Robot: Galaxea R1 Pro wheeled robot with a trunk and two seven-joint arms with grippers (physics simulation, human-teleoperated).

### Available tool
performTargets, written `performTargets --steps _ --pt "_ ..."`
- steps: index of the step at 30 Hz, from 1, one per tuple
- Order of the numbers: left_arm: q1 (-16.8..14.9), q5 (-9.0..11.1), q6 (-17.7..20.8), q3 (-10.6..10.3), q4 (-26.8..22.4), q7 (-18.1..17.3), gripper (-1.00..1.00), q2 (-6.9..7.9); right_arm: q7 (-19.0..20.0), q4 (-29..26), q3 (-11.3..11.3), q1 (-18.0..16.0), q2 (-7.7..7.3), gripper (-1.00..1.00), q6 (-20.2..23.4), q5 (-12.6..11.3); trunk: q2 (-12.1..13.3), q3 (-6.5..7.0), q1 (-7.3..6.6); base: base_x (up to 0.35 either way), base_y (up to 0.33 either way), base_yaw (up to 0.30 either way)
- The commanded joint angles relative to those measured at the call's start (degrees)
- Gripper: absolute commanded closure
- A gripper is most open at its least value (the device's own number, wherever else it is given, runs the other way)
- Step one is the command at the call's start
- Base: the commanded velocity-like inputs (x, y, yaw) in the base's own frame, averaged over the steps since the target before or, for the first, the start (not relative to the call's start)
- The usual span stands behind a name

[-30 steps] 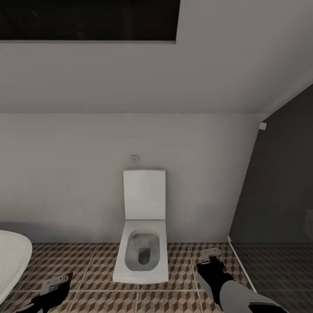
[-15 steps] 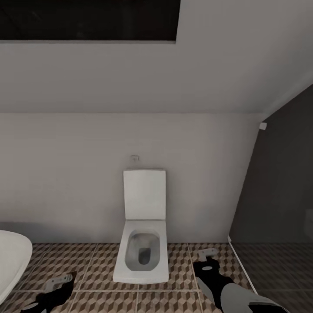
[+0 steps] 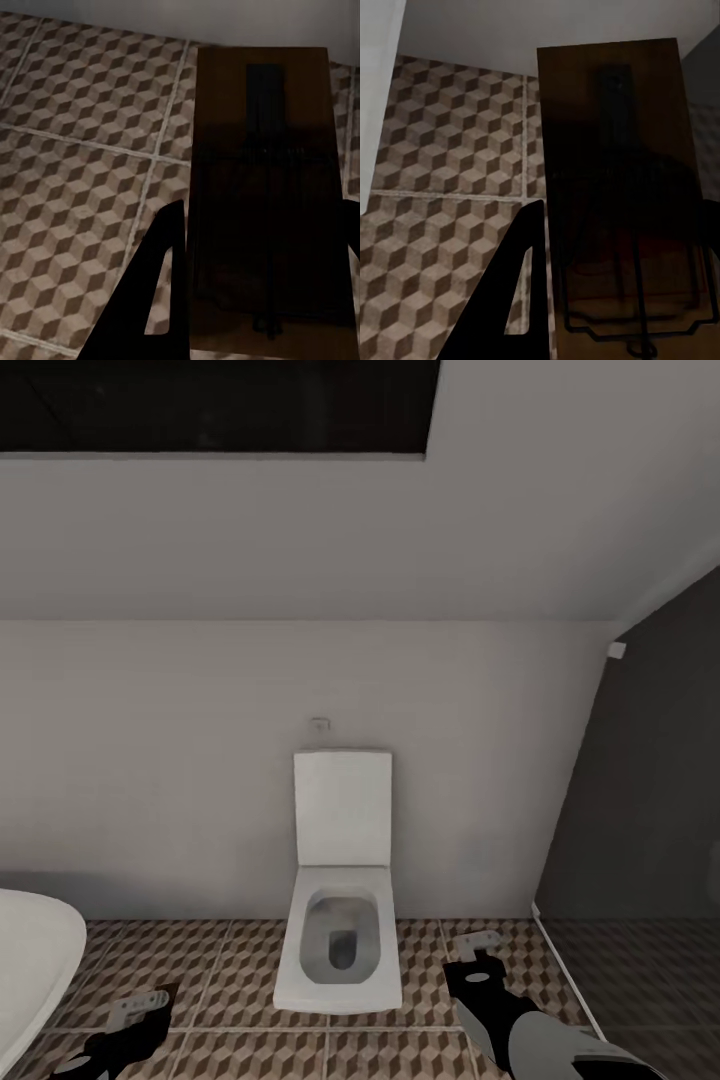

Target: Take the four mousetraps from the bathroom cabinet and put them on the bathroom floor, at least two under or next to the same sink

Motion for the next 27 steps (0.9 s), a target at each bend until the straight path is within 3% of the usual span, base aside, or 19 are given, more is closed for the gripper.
performTargets --steps 1,5,8,21,27 --pt "-0.05 0.21 -0.07 -0.59 0.06 -0.11 1.0 -0.17 -0.07 0.01 -0.32 -0.04 -0.05 1.0 0.0 0.38 -0.04 -0.07 0.0 0.0 0.003 0.0" --pt "-0.05 -2.84 1.08 -1.33 0.05 -0.16 1.0 -0.55 -0.08 0.01 -0.24 -0.04 -0.29 1.0 0.25 0.28 -0.04 -0.07 0.0 0.0 0.001 -0.006" --pt "-0.05 -3.8 1.52 -1.39 0.04 -0.17 1.0 -0.6 -0.45 0.01 -0.23 -0.04 -0.13 1.0 0.53 0.19 -0.04 -0.07 0.0 0.0 0.0 -0.124" --pt "-0.05 -4.2 0.85 -1.2 0.04 -0.15 1.0 -0.53 -0.74 0.01 -0.23 -0.04 -0.08 1.0 0.66 0.12 -0.04 -0.07 0.0 0.0 0.0 -0.05" --pt "-0.05 -4.18 0.84 -1.2 0.04 -0.17 1.0 -0.58 -0.69 0.01 -0.23 -0.04 -0.01 1.0 0.66 0.2 -0.04 -0.07 0.0 0.074 0.235 0.0"
